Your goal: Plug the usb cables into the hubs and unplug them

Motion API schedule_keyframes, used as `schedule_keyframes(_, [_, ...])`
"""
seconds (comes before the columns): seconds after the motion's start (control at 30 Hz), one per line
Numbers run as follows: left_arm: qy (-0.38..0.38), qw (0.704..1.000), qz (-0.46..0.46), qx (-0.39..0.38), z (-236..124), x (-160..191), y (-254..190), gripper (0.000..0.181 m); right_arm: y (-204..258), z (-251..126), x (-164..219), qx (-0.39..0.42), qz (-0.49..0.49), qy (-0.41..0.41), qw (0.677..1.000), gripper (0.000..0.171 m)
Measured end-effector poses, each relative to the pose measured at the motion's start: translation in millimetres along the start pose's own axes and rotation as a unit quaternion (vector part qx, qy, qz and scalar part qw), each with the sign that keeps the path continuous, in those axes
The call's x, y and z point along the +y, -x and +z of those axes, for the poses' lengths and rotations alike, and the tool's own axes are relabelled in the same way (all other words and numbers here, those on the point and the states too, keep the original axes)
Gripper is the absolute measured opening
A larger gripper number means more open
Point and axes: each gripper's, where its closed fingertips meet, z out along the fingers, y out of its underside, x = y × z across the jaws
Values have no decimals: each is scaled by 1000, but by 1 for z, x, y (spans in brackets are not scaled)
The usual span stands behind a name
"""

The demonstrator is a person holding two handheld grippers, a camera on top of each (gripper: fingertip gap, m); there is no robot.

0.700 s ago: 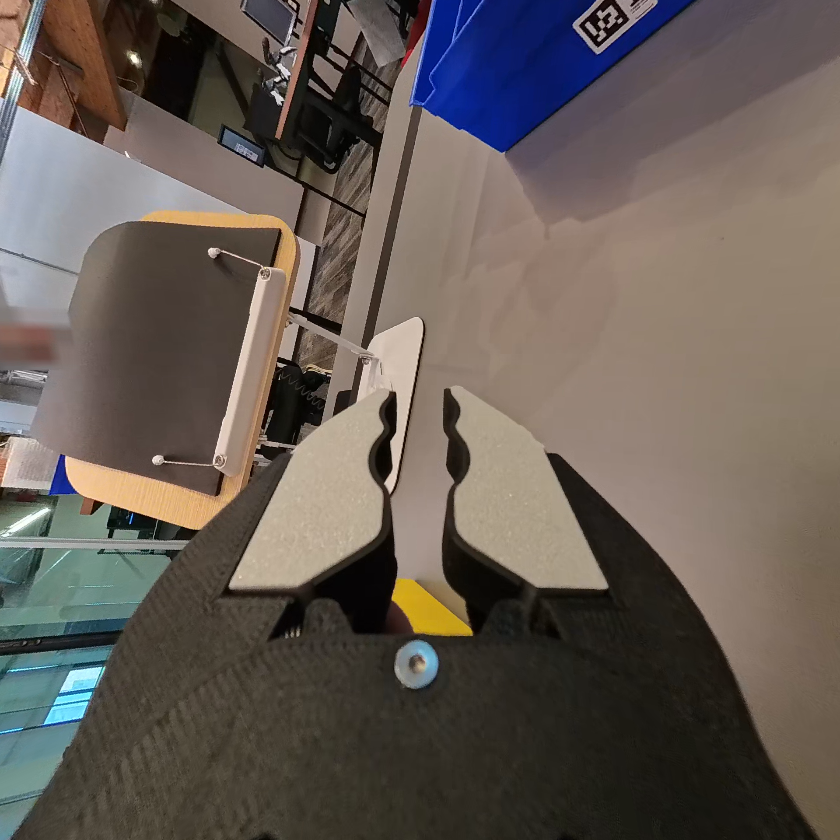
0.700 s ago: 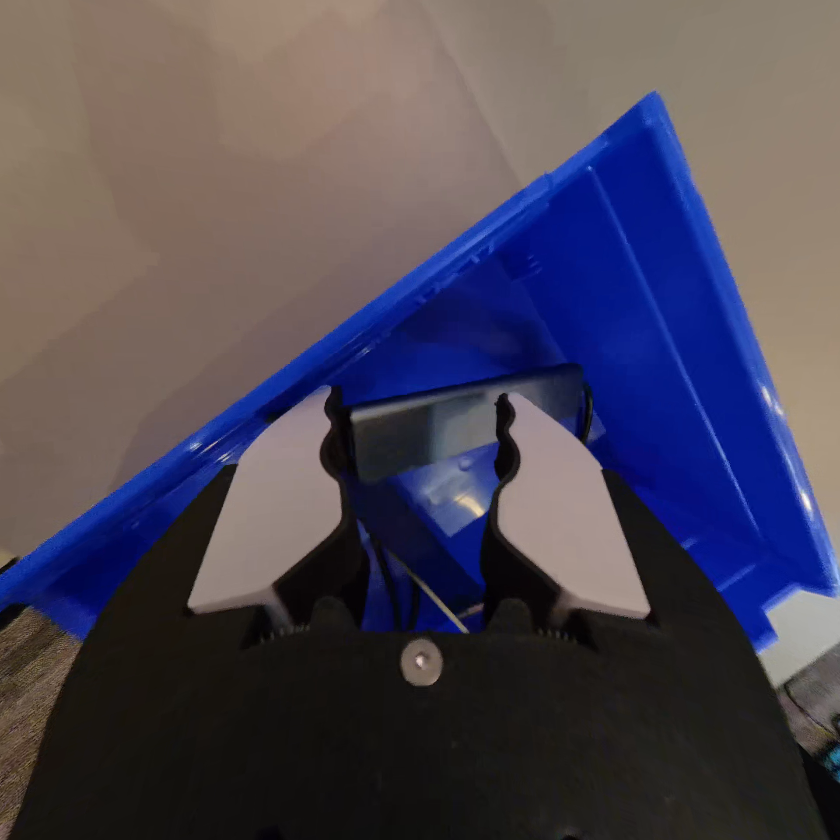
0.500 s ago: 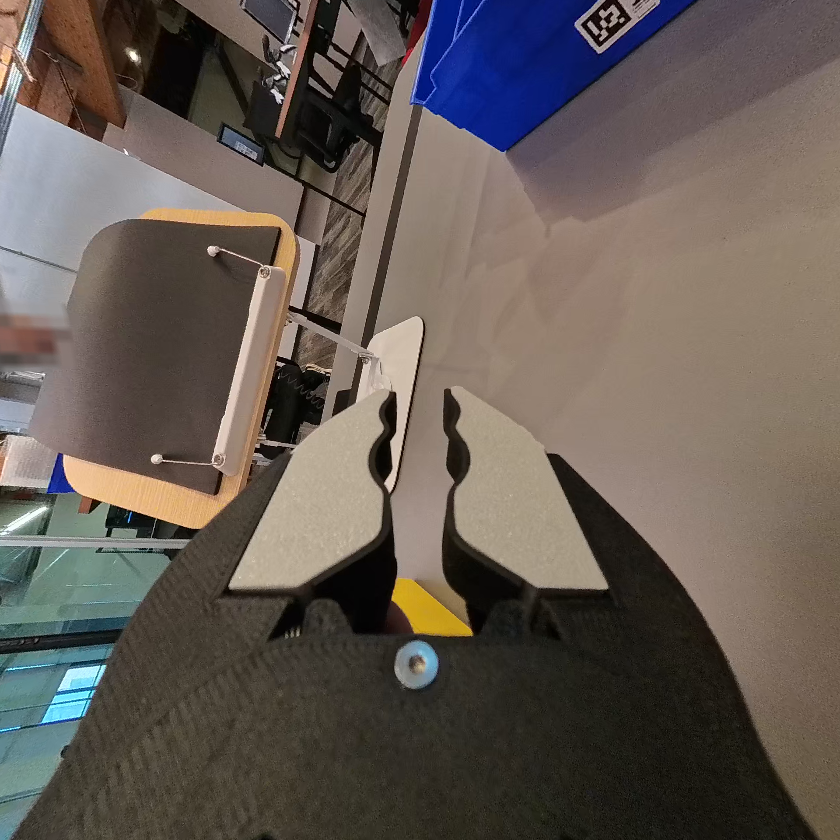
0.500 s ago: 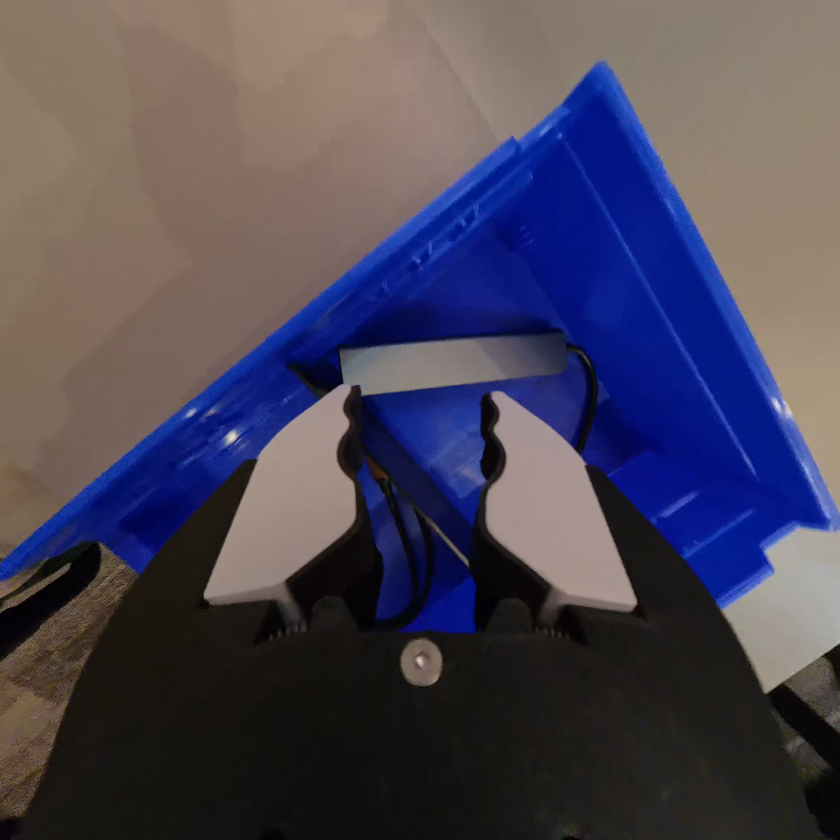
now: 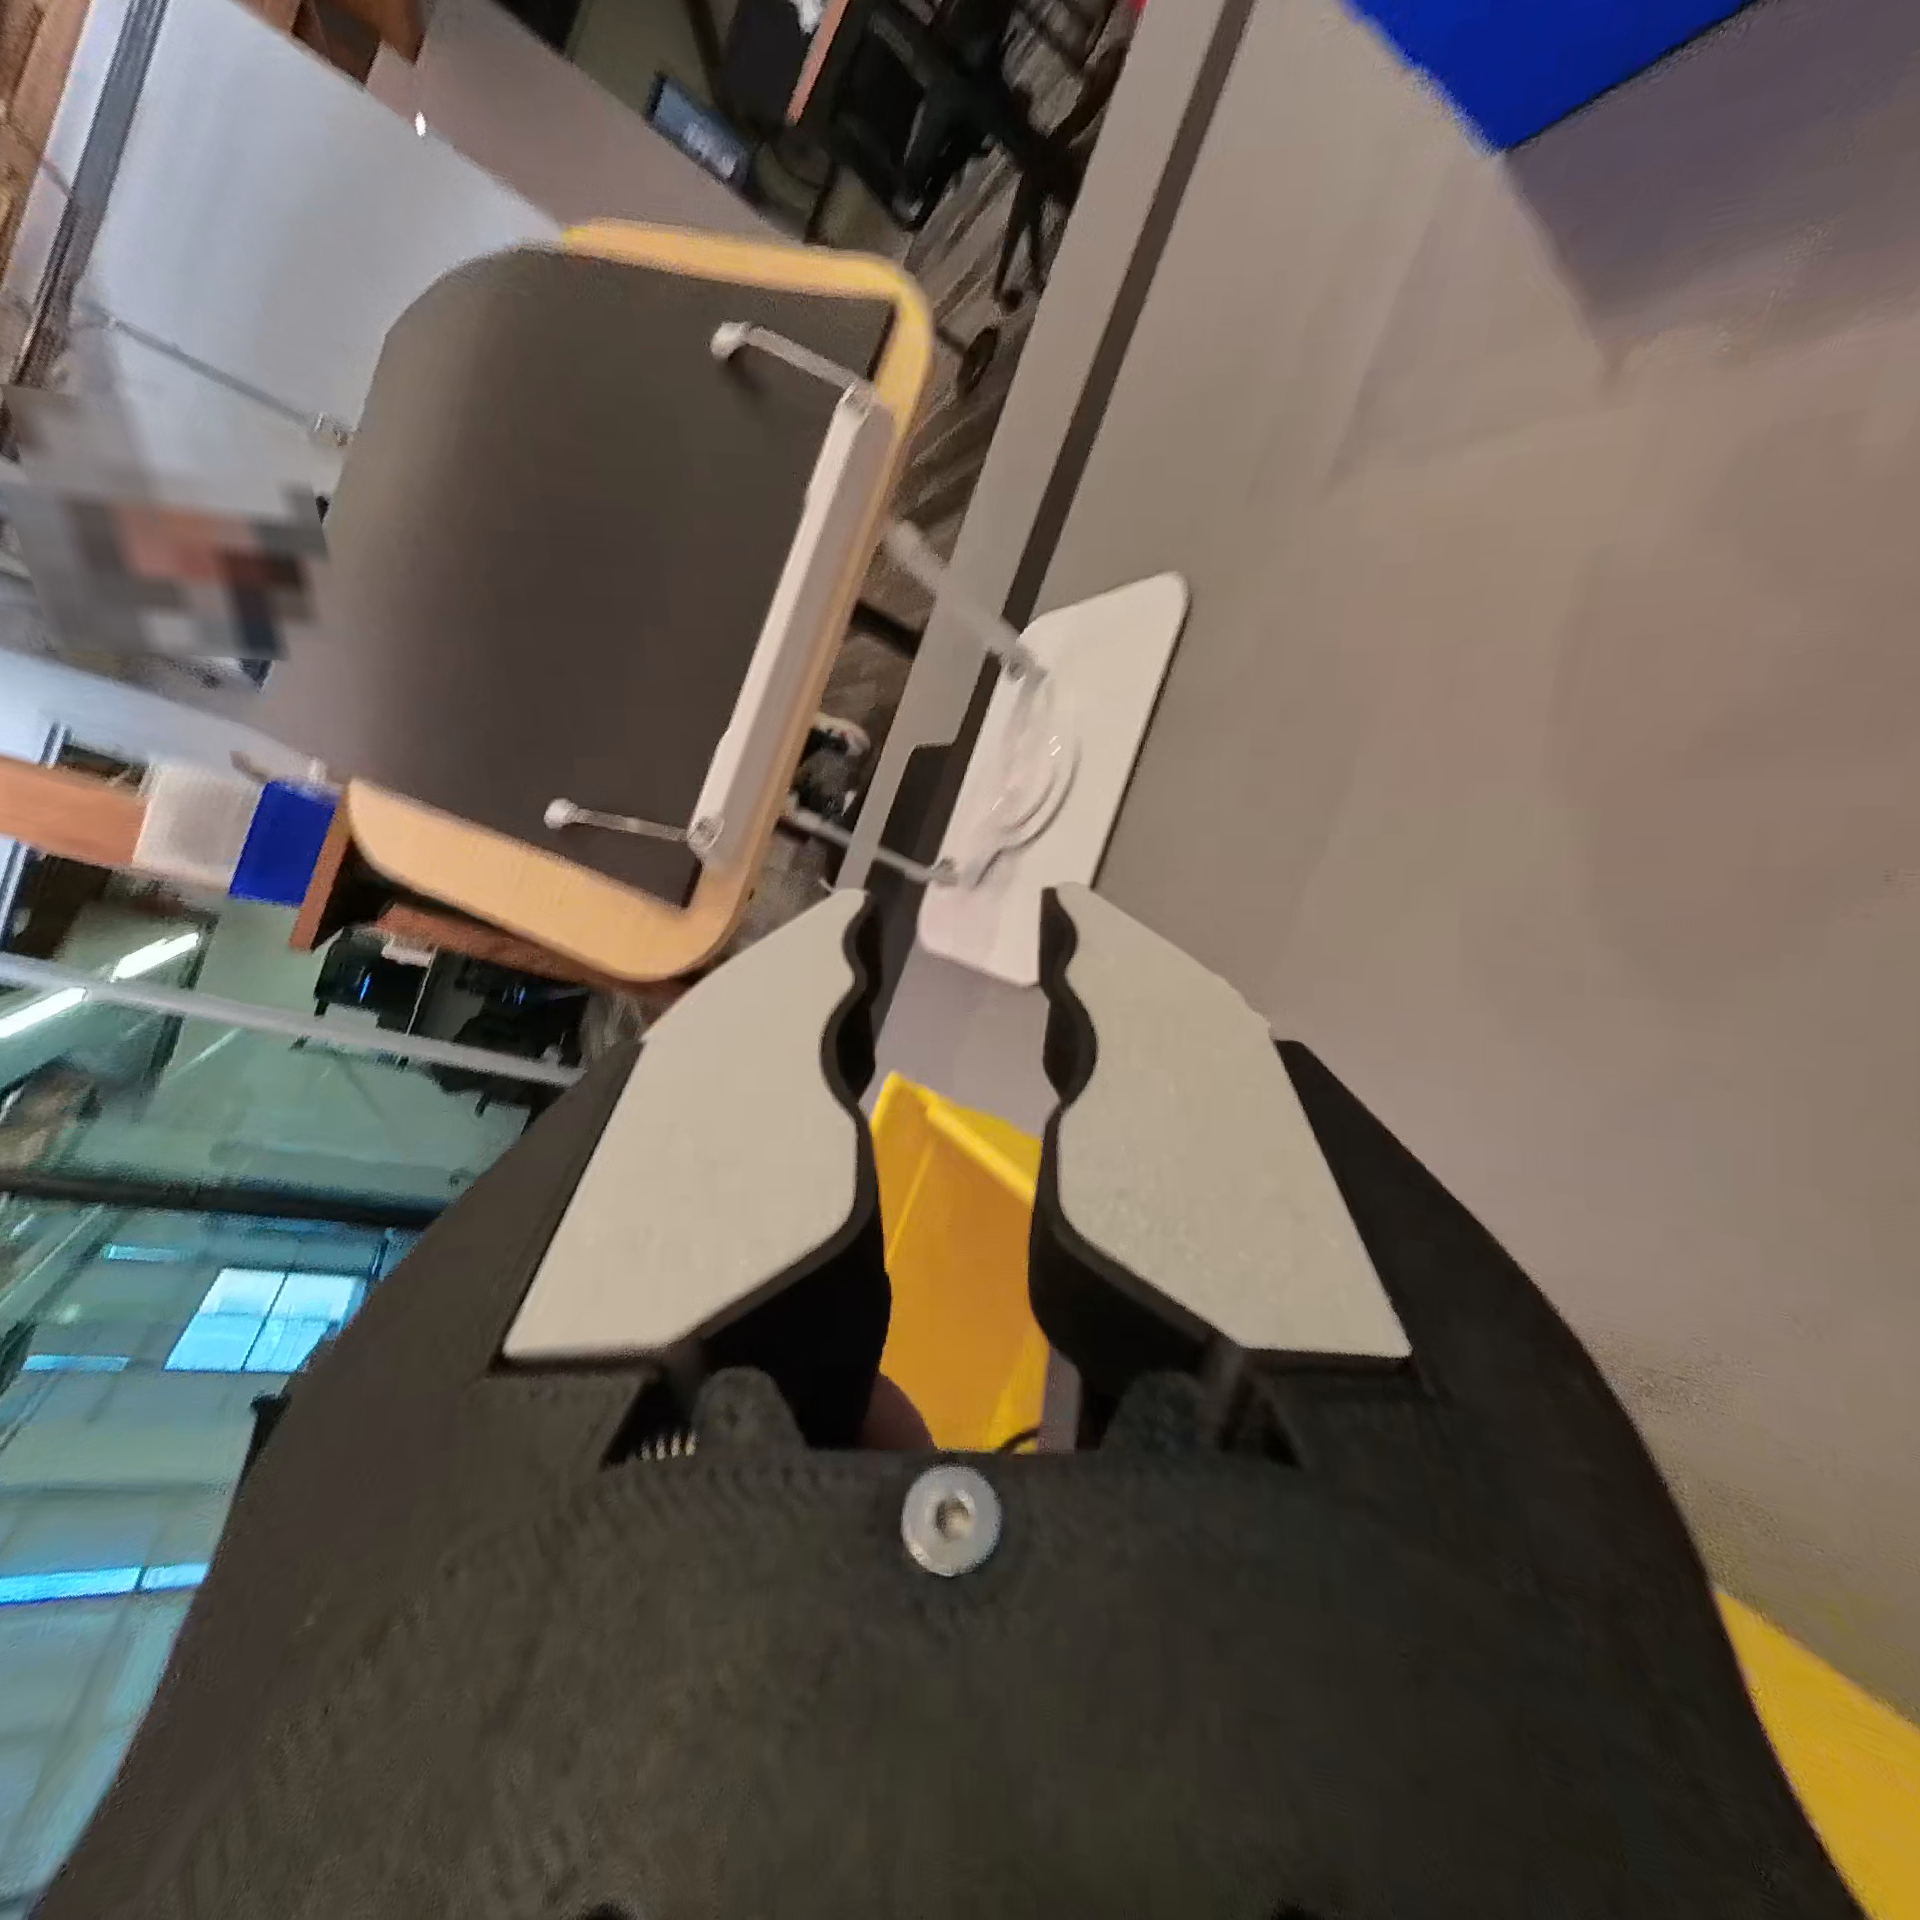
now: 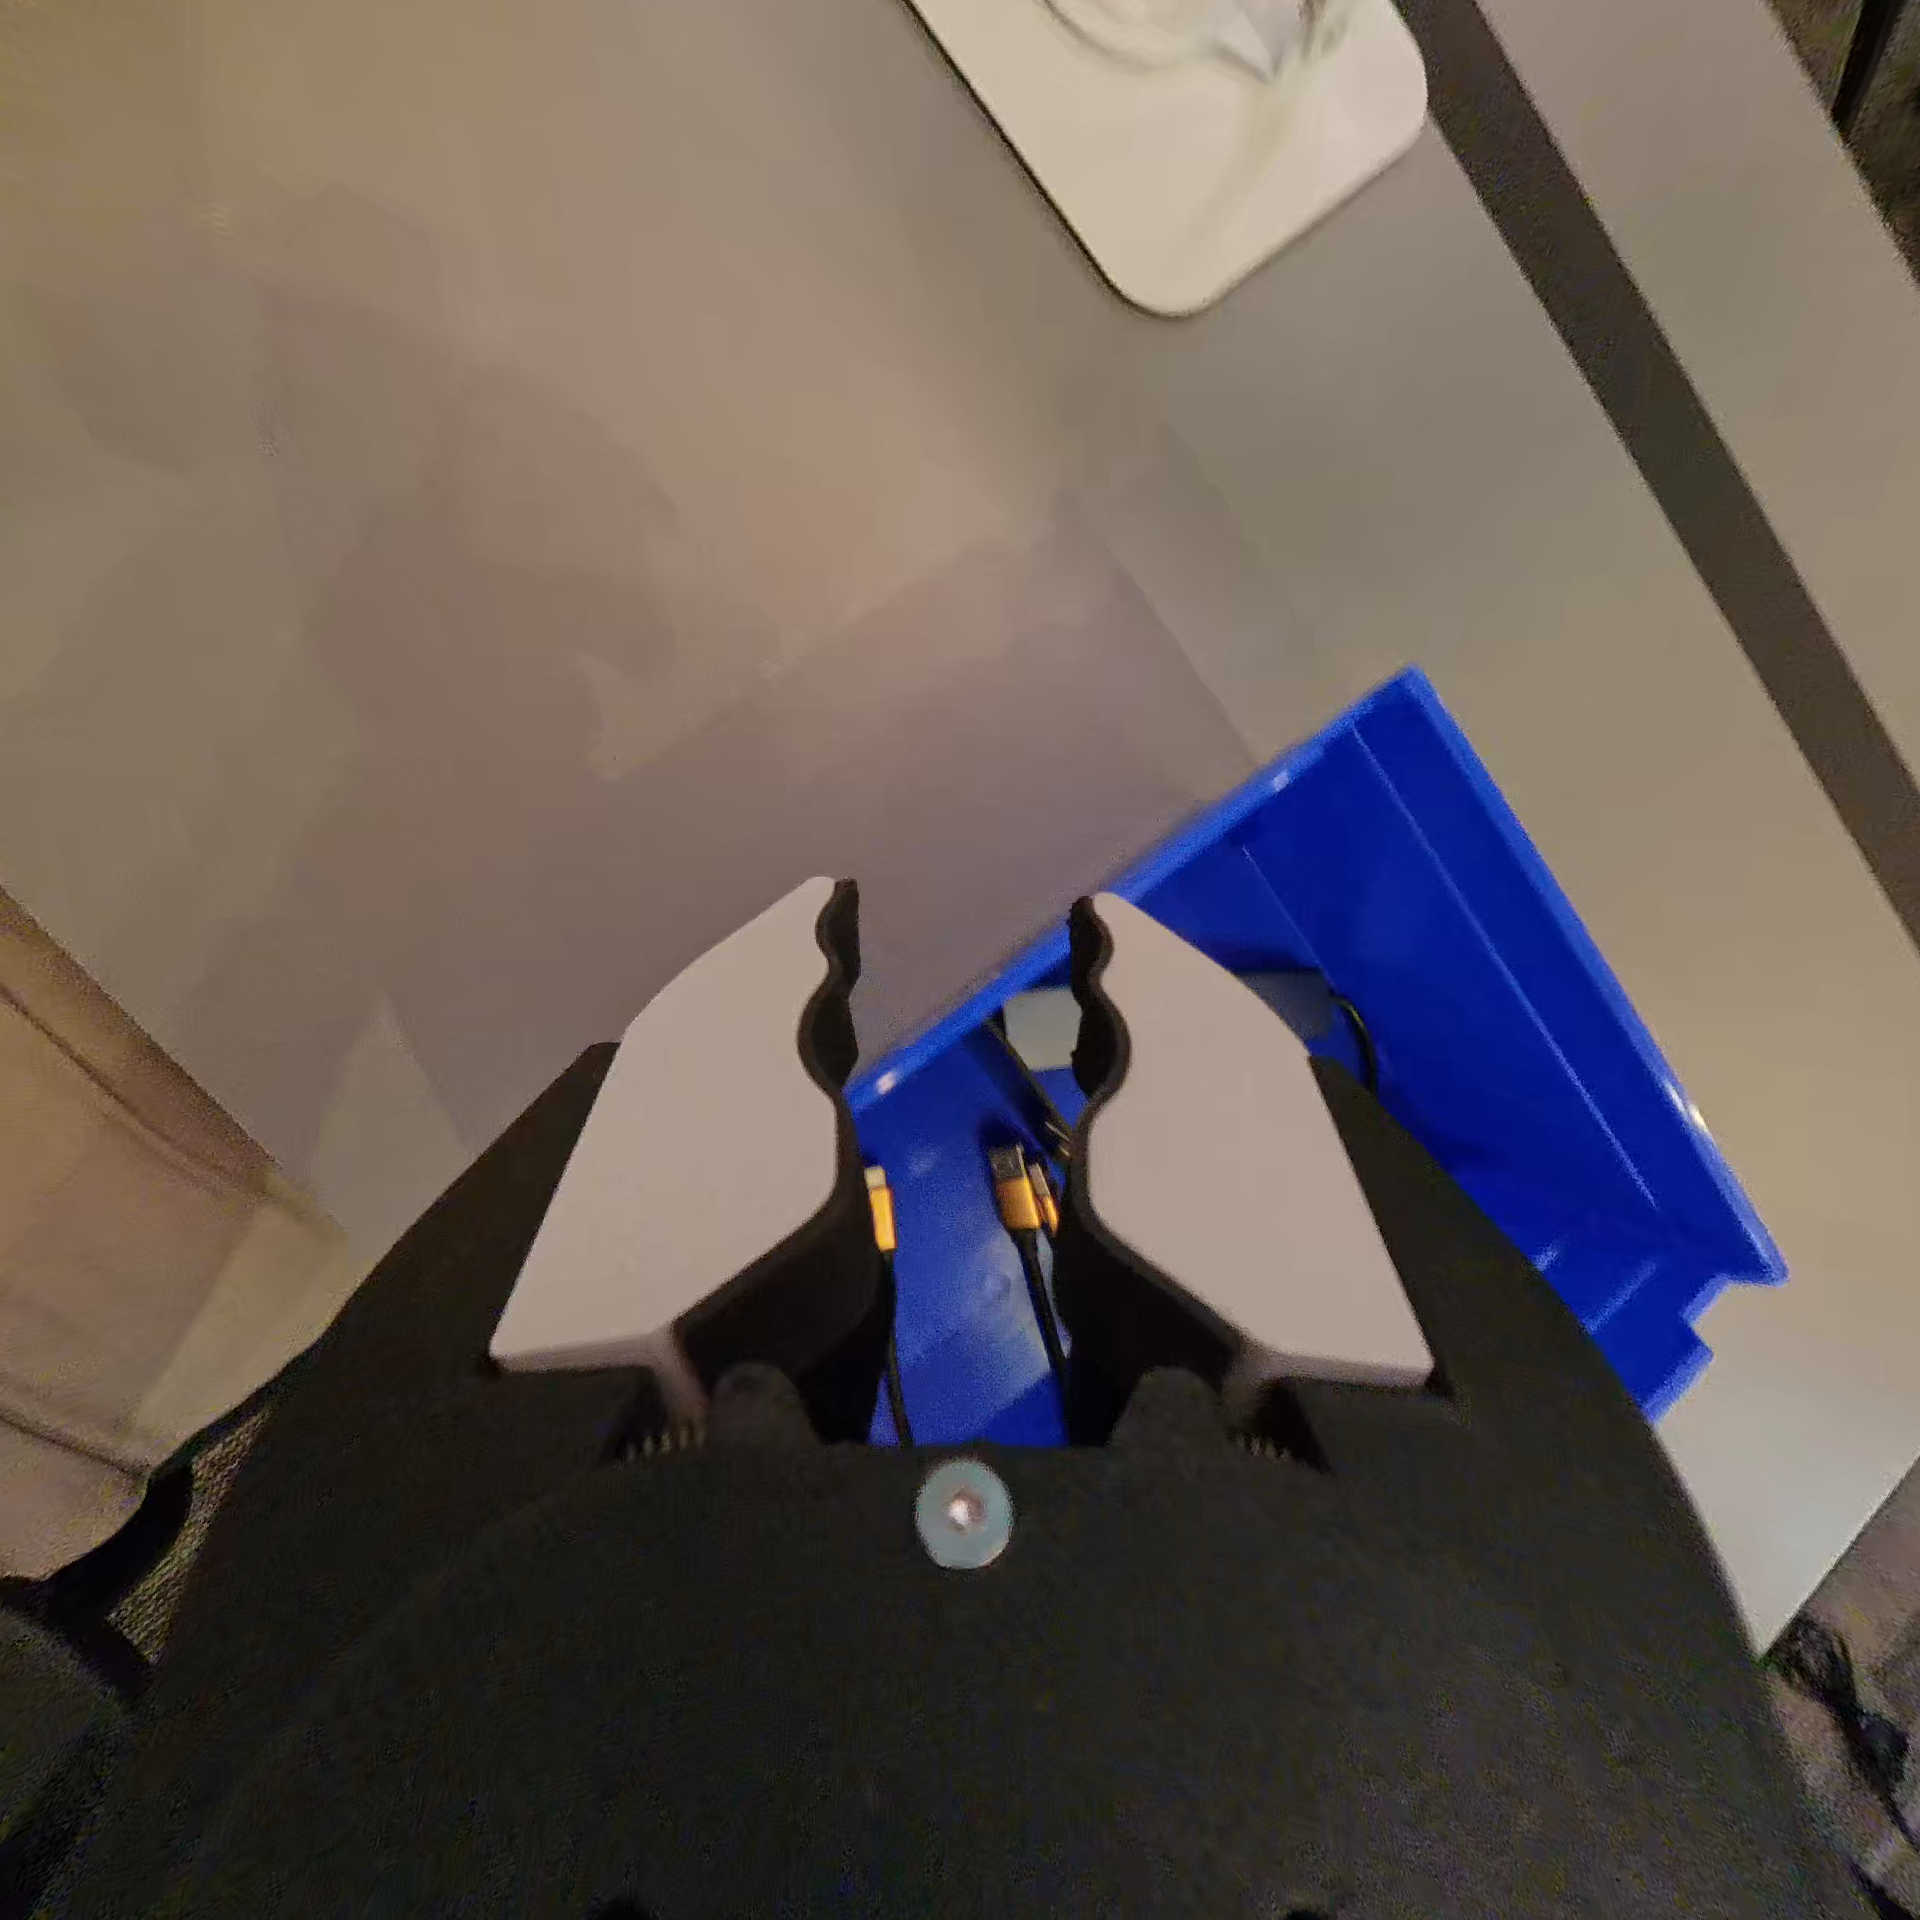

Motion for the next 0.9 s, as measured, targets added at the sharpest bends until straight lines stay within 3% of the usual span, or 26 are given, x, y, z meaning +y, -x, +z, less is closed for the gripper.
schedule_keyframes(0.03, [13,1000,-7,-6,-3,10,10,30,7,-1,-7,0,-5,-9,1000,38])
schedule_keyframes(0.23, [108,993,-52,-8,-25,85,56,32,54,4,-41,-22,-33,-58,998,37])
schedule_keyframes(0.43, [201,974,-57,92,-20,150,24,36,95,19,-62,-55,-48,-90,993,34])
schedule_keyframes(0.7, [250,946,-68,196,3,178,-7,34,120,42,-57,-87,-48,-87,991,33])
schedule_keyframes(0.9, [312,884,-90,336,13,199,-37,38,121,53,-51,-93,-39,-81,992,33])
